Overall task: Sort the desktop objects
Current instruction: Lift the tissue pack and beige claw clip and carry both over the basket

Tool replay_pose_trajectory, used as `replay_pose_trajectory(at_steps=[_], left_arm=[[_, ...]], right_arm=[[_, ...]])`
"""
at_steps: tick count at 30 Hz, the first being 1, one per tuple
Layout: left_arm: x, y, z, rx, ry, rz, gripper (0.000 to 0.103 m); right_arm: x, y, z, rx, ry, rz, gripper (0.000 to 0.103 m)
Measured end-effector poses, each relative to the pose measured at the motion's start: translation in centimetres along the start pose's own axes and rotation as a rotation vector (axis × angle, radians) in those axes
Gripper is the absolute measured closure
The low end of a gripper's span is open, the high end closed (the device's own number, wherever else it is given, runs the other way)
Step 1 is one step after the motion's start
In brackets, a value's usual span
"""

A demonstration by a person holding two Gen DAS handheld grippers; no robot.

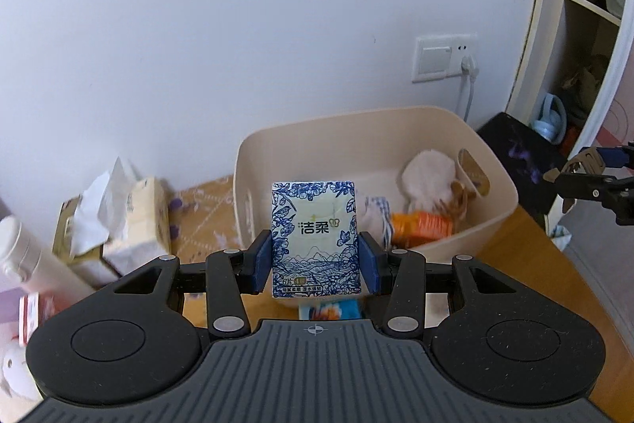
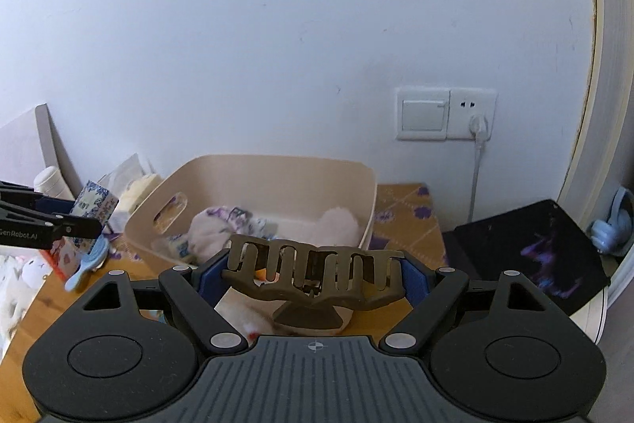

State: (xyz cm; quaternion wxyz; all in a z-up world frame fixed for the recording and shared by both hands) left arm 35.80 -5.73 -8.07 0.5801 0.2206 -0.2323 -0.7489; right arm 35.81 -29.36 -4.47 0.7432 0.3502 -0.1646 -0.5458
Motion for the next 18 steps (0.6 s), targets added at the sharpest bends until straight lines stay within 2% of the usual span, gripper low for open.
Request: replay_pose_trajectory(at_steps=[10,18], left_arm=[[1.0,3.3,-4.3,-0.01,-0.003,0.006,0.057],[0.9,4.1,-8.2,-0.045,-0.003,0.053,0.057]], right_arm=[[3.1,3.3,-1.6,0.022,0.002,0.013,0.02],[2.5,5.3,-5.0,0.012,0.008,0.067,0.02]])
Point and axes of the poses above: each gripper's, at about its wrist camera, not at the fingertips, and z roughly against the way its jaws point, x to its right, y to its top, the point moved 5 cm from there along -z, roughly the way its jaws point, and after that the axes turned 9 degrees about -x, right-handed, at the moved point
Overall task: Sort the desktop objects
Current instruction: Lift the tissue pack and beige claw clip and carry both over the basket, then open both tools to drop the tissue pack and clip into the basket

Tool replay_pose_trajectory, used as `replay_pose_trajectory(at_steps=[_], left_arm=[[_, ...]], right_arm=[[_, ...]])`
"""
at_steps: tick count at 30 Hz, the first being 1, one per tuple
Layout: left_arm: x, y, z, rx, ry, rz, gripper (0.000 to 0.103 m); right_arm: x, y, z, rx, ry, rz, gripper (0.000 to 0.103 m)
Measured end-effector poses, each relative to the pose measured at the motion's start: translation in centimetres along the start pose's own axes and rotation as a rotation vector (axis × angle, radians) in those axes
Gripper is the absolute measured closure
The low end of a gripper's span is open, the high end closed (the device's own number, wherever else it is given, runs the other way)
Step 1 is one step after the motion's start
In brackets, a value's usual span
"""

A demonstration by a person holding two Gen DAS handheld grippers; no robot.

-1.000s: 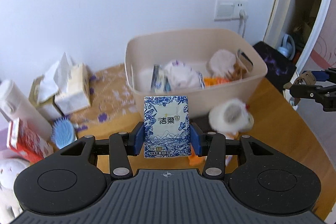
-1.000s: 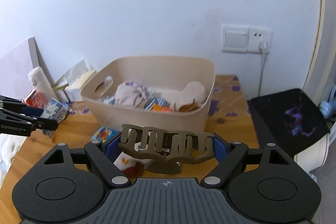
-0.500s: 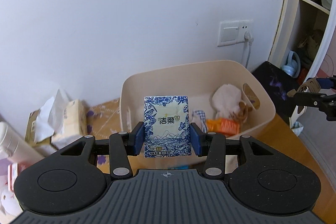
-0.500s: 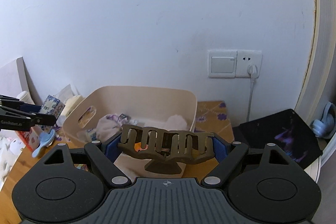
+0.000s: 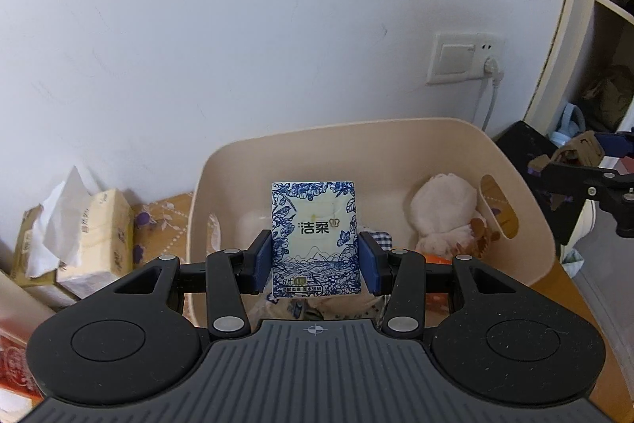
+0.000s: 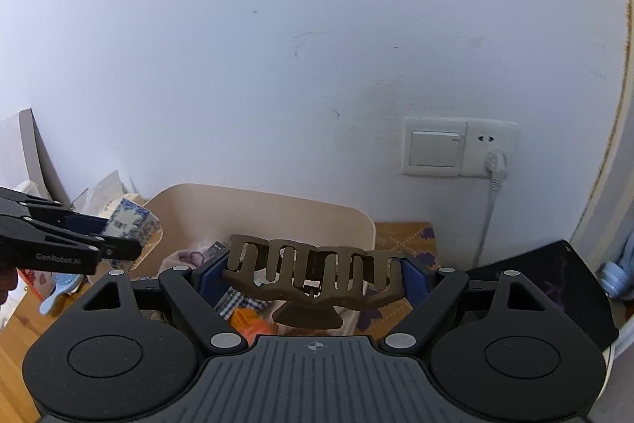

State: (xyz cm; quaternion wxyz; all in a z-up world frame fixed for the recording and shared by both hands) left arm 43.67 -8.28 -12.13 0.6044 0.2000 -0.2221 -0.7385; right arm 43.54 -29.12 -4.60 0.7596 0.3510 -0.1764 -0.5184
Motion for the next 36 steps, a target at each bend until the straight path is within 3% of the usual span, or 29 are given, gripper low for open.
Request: replay_pose_trajectory(at_steps=[10,19,20,22,23,36], left_arm=[[-0.6,-0.3,-3.8,-0.071,0.012,0.041,0.057],[-1.3,-0.8,-4.4,-0.082,0.007,0.042,0.056],[-1.4,-0.8,-4.3,-0.079,0.008,0.05,0.054],[-1.6,-0.8,-4.1,-0.082,0.005,0.066,0.033],[-1.7,-0.8,-3.9,-0.083,0.009,0.072,0.03],[-1.9,-2.9,-0.4,-0.075,0.038,0.041,0.025]], right_arm=[[-1.6,0.1,-4.9,-0.072,0.023,0.065,0.02],[-3.0,-0.5,-7.4,-0.122,0.046,0.074,0.018],[-3.1,-0.6,-7.5,-0.127,0.039,0.073,0.016],[-3.4,-0.7,-7.6,-0.137,0.044,0.071,0.01],[-3.5,-0.8,-7.4,-0.134,0.041,0.077,0.009],[-4.0,-1.7,-4.1,-0.115,0.015,0.031,0.0]])
Point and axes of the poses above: each gripper's, at about its wrist camera, not at the fingertips, and z roughly against the way its jaws point, x to its right, y to its top, the point moved 5 cm from there along -z, roughly the way its jaws point, and after that the axes turned 9 degrees about -x, right-handed, at the moved point
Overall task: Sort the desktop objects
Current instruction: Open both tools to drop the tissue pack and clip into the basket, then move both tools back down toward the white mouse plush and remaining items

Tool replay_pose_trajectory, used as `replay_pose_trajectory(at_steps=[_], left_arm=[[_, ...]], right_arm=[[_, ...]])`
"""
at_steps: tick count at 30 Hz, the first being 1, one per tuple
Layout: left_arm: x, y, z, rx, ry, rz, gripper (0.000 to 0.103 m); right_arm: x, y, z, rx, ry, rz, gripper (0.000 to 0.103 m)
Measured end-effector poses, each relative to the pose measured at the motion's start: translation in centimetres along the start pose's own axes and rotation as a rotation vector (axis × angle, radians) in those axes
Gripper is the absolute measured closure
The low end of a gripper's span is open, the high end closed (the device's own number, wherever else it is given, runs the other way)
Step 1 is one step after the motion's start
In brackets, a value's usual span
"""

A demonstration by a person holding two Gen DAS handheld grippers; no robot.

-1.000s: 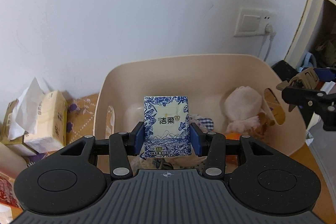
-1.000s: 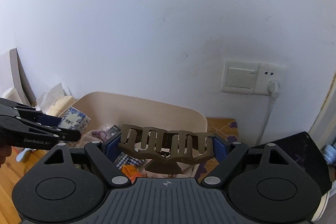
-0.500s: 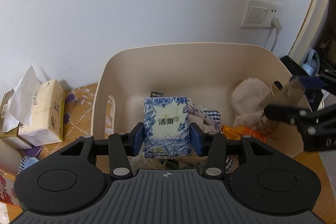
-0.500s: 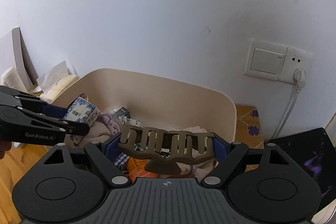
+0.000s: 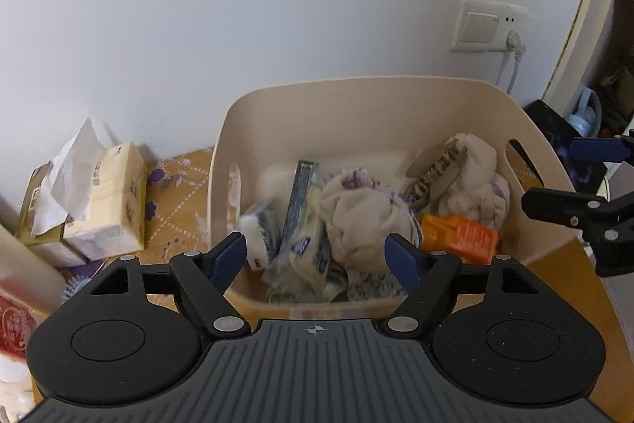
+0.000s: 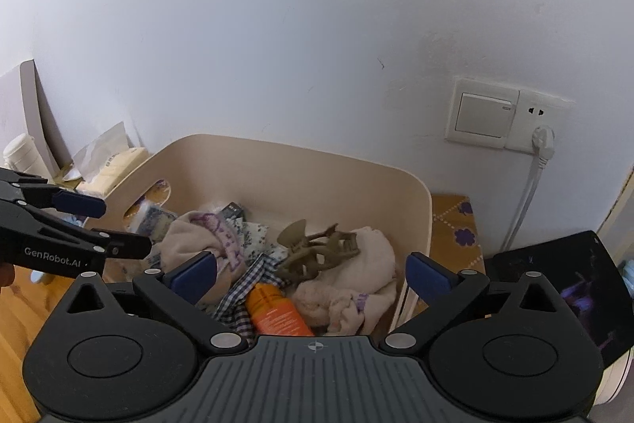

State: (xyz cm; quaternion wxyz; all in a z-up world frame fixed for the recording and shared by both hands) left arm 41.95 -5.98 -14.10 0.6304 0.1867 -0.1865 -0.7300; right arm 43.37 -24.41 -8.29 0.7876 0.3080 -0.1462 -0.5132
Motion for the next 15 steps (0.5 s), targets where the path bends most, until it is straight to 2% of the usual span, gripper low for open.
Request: replay_pose_trajectory(at_steps=[15], left_arm=[[-1.3,-6.0,2.7,-0.043,0.03,-0.013,0.025]], right_arm=[[-3.2,-4.8,2.3,-0.028,0.017,-0.037,0.0]])
Point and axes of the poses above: each gripper's, at about its wrist camera, not at the fingertips, and z roughly against the way its jaws point, x to its right, y to its top, the point moved 5 cm from there along -z, roughly the way its jaws point, and after that the axes turned 9 degrees about -x, right-handed, at the moved point
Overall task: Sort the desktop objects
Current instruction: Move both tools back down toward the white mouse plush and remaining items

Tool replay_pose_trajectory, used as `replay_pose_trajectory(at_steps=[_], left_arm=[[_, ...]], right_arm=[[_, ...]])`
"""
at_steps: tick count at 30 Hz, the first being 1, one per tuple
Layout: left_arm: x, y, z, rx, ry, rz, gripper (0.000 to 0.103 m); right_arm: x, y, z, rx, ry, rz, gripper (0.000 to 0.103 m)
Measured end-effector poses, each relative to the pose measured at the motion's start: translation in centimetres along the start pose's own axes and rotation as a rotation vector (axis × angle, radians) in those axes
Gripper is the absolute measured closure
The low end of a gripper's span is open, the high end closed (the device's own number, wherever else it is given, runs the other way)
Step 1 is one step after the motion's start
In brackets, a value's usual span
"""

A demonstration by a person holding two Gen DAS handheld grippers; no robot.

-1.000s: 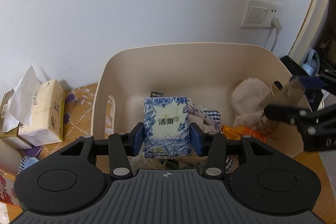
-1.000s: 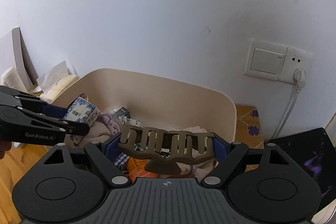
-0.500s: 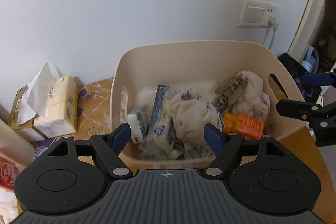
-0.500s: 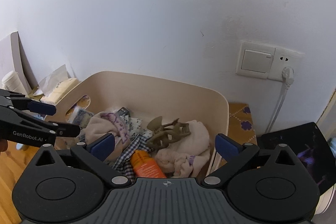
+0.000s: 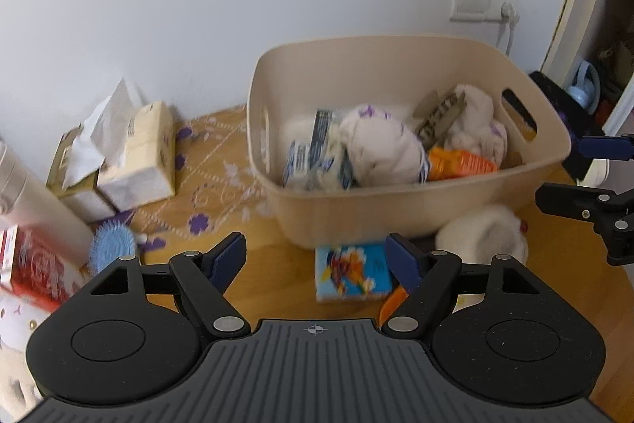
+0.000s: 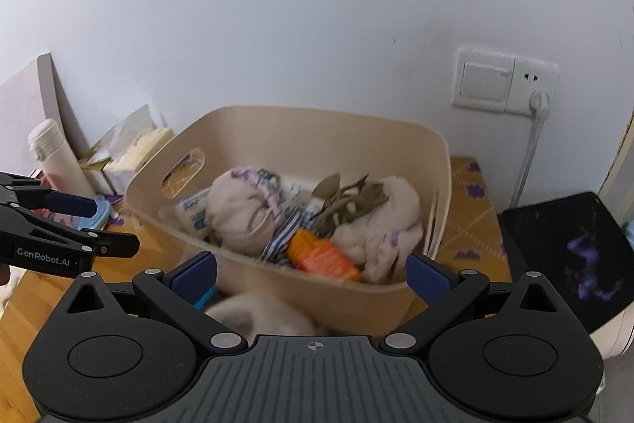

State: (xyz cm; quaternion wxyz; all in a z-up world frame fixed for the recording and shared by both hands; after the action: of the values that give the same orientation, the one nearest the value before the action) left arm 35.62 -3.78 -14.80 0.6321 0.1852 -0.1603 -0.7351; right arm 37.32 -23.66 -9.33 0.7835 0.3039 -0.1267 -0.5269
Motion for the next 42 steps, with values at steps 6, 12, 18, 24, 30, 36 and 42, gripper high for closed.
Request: replay_pose_trajectory(at_steps=[6,12,18,24,30,36,42], left_arm=[[-0.1,-2.9,-0.4,-0.049,-0.01,0.012,0.025],[0.2,-5.6,-1.1,-0.095,0.001,-0.015,0.025],[0.2,-8.0,-2.2,-0.12,0.045,-0.073,0.025],[0.2,-9.7,-3.9,-0.186,0.028,-0.091,0.025],[0.0,-10.0,-4.9,-0.208,0.005,-0.091,0.025],[-0.2,-10.1,-5.8,-0.223,-0.02,-0.087,0.025],[-0.1,-10.1,-6.3,-0.22,-0.057,-0.088,0.024]], right_arm=[[-1.0,-2.2,0.2,-0.026,0.01,-0.006,0.0],[-2.2,-4.3,-0.2,-0.062,0.025,-0.003,0.0],[-3.6,-6.2,-1.5,-0.117,0.042,-0.004,0.0],[-5.1,-7.7,-3.1,-0.173,0.044,0.011,0.0],[-6.5,-8.2,-4.9,-0.215,0.053,0.025,0.0],[-7.6,-8.1,-6.5,-0.24,0.057,0.034,0.0],[-7.5,-8.5,-7.4,-0.262,0.044,0.02,0.0]])
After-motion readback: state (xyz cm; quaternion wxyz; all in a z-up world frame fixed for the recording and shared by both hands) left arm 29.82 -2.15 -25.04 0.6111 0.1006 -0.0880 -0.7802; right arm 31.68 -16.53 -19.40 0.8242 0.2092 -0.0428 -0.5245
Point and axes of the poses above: each gripper's, at about its wrist camera, not at the fingertips, and z roughly against the way its jaws point, x to its right, y to its top, the point moved 5 cm from there along -z, roughly the way its jaws point, and after that the axes turned 9 degrees about -x, right-handed, at the moved point
